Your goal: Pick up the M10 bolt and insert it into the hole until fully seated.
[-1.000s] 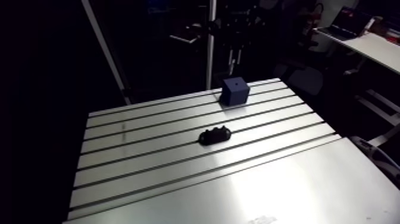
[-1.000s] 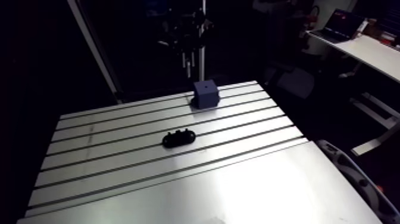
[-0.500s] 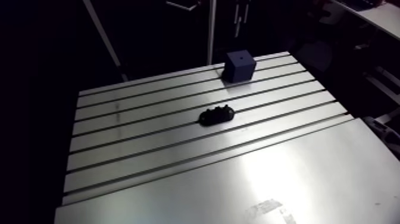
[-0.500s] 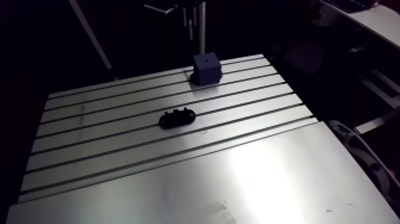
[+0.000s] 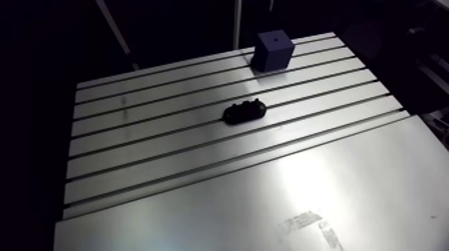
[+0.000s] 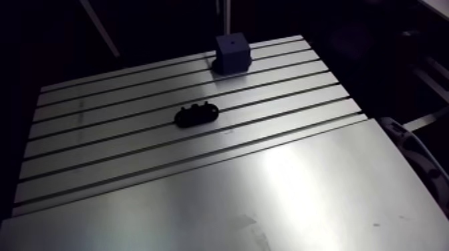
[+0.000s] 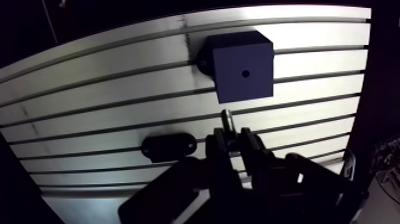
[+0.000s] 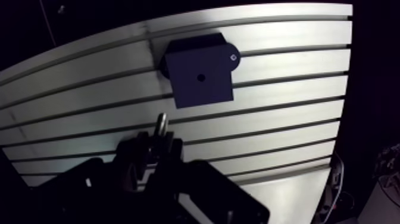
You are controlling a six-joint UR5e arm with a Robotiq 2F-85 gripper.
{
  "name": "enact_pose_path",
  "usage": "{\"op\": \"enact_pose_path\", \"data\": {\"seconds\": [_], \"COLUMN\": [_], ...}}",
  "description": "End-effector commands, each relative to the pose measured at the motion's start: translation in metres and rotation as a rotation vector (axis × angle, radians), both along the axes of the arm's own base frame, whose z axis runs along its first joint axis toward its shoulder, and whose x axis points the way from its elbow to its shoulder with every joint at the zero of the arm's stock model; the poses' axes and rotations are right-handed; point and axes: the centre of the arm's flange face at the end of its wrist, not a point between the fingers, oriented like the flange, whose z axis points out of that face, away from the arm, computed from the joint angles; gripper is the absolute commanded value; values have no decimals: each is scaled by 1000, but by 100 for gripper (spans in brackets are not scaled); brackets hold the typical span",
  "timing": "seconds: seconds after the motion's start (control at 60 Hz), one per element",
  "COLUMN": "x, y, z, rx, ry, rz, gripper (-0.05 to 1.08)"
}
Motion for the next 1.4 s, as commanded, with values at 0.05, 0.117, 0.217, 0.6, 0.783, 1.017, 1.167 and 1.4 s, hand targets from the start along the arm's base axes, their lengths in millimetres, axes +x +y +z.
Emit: {"op": "enact_pose_path", "data": {"seconds": [0.05,0.117,0.217,0.6,0.783,1.017,1.167,1.4], "x": [-12,-13,-13,-11,-11,-11,-11,-13], "y": [11,11,11,18,19,24,26,36], "z": [-15,-16,-18,-28,-28,-37,-39,-43], "rx": [-2,-3,-4,-5,-7,-10,-15,-4], "ry": [-12,-15,-18,-27,-27,-38,-37,5], "rz": [-25,-27,-27,-37,-39,-47,-52,-62], "gripper": [108,108,108,108,108,108,108,108]}}
